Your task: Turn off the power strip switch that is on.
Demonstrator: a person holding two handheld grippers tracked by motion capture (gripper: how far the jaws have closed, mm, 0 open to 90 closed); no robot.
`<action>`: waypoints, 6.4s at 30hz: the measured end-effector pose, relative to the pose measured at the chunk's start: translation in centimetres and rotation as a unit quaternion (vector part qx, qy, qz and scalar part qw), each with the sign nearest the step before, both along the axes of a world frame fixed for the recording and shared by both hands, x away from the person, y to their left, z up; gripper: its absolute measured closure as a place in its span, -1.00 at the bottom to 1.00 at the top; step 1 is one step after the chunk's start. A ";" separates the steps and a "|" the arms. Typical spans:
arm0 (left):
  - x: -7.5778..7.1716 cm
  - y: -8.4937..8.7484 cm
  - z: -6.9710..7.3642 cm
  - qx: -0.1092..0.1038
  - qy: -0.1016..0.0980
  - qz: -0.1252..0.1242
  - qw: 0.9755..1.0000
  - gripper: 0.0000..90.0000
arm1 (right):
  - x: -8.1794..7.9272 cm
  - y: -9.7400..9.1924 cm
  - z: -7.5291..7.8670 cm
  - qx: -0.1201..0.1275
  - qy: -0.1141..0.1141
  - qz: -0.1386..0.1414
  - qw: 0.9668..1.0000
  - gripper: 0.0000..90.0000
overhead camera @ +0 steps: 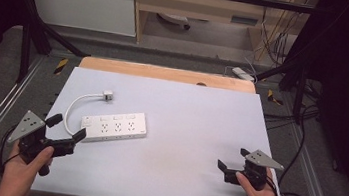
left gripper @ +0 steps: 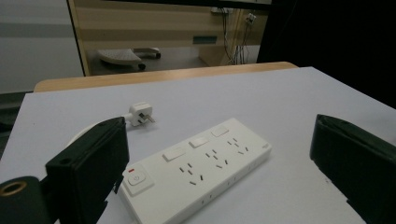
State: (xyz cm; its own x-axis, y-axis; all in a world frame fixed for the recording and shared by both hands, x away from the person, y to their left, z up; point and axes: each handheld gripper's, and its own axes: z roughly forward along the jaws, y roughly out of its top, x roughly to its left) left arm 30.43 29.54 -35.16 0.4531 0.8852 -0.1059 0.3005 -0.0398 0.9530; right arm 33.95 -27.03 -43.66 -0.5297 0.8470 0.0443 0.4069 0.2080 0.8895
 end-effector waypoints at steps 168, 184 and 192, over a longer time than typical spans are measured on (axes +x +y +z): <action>18.1 -11.9 -6.4 0.081 0.149 -0.050 0.984 0.98 | 0.2 -0.3 -0.1 0.021 0.012 0.000 1.000 -0.93; 16.9 -11.4 -7.3 0.084 0.165 -0.055 0.981 1.00 | 0.3 -0.4 -0.1 0.026 0.012 0.000 1.000 -0.93; 16.9 -11.6 -7.7 0.092 0.172 -0.060 0.979 1.00 | 0.3 -0.4 -0.1 0.028 0.010 0.002 1.000 -0.93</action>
State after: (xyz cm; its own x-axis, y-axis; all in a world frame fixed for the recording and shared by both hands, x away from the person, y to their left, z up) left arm 47.31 17.90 -42.84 0.5198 0.8466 -0.1146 0.5855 -0.2553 0.7694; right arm 34.28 -27.42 -43.73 -0.5310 0.8413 0.1018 0.4248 0.1603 0.8910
